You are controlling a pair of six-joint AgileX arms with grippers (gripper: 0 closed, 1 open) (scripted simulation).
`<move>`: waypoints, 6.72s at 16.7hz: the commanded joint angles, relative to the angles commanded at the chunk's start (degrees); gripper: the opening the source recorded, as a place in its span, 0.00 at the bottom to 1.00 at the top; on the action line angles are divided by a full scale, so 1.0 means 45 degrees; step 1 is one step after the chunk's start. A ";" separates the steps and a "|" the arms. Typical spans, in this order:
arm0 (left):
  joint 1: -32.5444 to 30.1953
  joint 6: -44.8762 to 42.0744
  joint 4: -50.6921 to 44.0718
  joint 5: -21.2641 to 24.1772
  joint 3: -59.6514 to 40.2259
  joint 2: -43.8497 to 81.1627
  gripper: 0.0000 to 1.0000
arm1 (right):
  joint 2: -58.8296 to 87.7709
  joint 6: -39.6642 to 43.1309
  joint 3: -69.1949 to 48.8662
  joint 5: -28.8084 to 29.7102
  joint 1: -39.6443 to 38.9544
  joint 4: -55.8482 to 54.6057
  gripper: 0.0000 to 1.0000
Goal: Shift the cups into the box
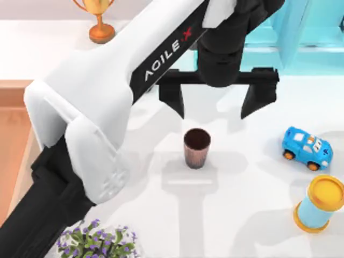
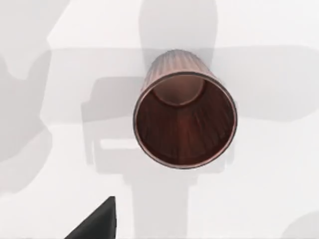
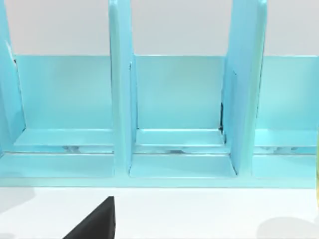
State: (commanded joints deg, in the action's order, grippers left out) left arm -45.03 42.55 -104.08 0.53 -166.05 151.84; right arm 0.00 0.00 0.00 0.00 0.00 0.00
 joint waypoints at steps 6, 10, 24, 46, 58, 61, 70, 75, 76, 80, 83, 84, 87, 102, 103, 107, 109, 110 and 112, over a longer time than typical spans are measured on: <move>0.0011 -0.0030 0.2207 -0.0002 0.2948 -0.0710 1.00 | 0.0000 0.0000 0.0000 0.0000 0.0000 0.0000 1.00; 0.0016 -0.0023 0.4844 -0.0014 0.6615 -0.1665 1.00 | 0.0000 0.0000 0.0000 0.0000 0.0000 0.0000 1.00; -0.0005 0.0002 0.7002 -0.0022 0.9286 -0.2242 0.70 | 0.0000 0.0000 0.0000 0.0000 0.0000 0.0000 1.00; 0.0570 -0.0557 0.6482 -0.0042 0.9744 -0.3198 0.00 | 0.0000 0.0000 0.0000 0.0000 0.0000 0.0000 1.00; 0.2314 -0.2338 0.4783 -0.0056 1.1138 -0.6280 0.00 | 0.0000 0.0000 0.0000 0.0000 0.0000 0.0000 1.00; 0.3577 -0.3536 0.4580 0.0143 1.1440 -0.6657 0.00 | 0.0000 0.0000 0.0000 0.0000 0.0000 0.0000 1.00; 1.1620 -1.1472 0.4060 0.0854 1.4014 -0.9565 0.00 | 0.0000 0.0000 0.0000 0.0000 0.0000 0.0000 1.00; 1.3181 -1.2950 0.3912 0.0900 1.5104 -1.0568 0.00 | 0.0000 0.0000 0.0000 0.0000 0.0000 0.0000 1.00; 1.3182 -1.2950 0.3911 0.0900 1.5105 -1.0569 0.00 | 0.0000 0.0000 0.0000 0.0000 0.0000 0.0000 1.00; 1.3136 -1.2966 0.3977 0.0864 1.5104 -1.0512 0.00 | 0.0000 0.0000 0.0000 0.0000 0.0000 0.0000 1.00; 1.3192 -1.2996 0.4845 0.0893 1.5982 -1.0564 0.00 | 0.0000 0.0000 0.0000 0.0000 0.0000 0.0000 1.00; 1.3223 -1.3008 0.5295 0.0896 1.6447 -1.0583 0.00 | 0.0000 0.0000 0.0000 0.0000 0.0000 0.0000 1.00; 1.3304 -1.3079 0.6687 0.0883 1.7909 -1.0581 0.00 | 0.0000 0.0000 0.0000 0.0000 0.0000 0.0000 1.00; 1.3338 -1.3106 0.7177 0.0892 1.8398 -1.0584 0.68 | 0.0000 0.0000 0.0000 0.0000 0.0000 0.0000 1.00; 1.3338 -1.3106 0.7177 0.0892 1.8398 -1.0584 0.75 | 0.0000 0.0000 0.0000 0.0000 0.0000 0.0000 1.00; 1.3338 -1.3106 0.7177 0.0892 1.8398 -1.0584 1.00 | 0.0000 0.0000 0.0000 0.0000 0.0000 0.0000 1.00; 1.3338 -1.3106 0.7177 0.0892 1.8398 -1.0584 1.00 | 0.0000 0.0000 0.0000 0.0000 0.0000 0.0000 1.00; 1.3338 -1.3106 0.7177 0.0892 1.8398 -1.0584 1.00 | 0.0000 0.0000 0.0000 0.0000 0.0000 0.0000 1.00; 1.3338 -1.3106 0.7177 0.0892 1.8398 -1.0584 1.00 | 0.0000 0.0000 0.0000 0.0000 0.0000 0.0000 1.00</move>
State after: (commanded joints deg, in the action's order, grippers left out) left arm 14.99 -16.42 -71.79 4.55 -83.25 104.21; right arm 0.00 0.00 0.00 0.00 0.00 0.00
